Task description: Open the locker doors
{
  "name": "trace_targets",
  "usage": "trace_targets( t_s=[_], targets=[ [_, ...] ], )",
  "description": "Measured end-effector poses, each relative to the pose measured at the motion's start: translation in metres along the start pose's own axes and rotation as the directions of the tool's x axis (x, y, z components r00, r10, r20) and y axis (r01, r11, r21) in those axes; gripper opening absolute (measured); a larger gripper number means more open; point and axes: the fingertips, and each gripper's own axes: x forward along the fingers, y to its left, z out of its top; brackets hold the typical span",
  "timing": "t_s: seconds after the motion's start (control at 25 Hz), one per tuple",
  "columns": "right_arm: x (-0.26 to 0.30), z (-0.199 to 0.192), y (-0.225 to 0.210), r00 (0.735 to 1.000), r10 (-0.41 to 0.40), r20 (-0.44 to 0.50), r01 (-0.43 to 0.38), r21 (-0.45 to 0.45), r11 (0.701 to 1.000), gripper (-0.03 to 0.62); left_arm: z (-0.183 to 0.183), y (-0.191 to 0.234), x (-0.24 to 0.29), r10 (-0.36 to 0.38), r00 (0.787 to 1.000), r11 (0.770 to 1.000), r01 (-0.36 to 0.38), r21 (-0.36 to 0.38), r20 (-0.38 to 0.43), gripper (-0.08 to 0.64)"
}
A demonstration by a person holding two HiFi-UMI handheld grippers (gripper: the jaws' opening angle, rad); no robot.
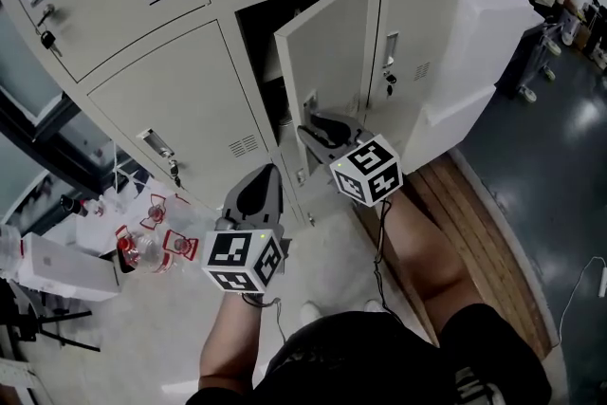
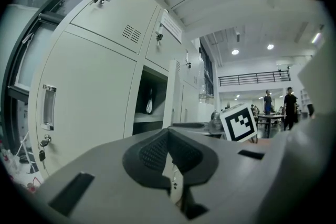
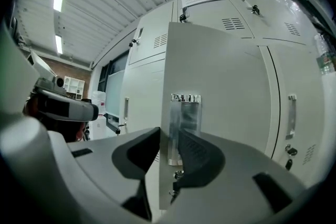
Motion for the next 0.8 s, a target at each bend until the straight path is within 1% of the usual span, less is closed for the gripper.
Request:
trace_targets(
  t_s=[0.44,0.68,0.8],
  targets=[
    [-0.06,-0.008,-0.012,0.995,0.098,-0.005,-0.098,0.01,0.995,0.114,-0.001,-0.056,0.009,-0.031,1.0,0.999,0.031,0.008,0.004,-0.002],
    [-0.096,-0.013,-0.026,0.982,0.185,0.027,-0.186,0.031,0.982,0.117,-0.004,-0.088,0.02,-0.056,0.998,0.998,0.056,0.008,0.0,-0.002],
    [-0.113,-0.015,-0.035,0.976,0.214,0.032,-0.215,0.033,0.976,0.12,-0.005,-0.103,0.024,-0.068,0.998,0.998,0.068,0.01,-0.003,-0.002]
  ],
)
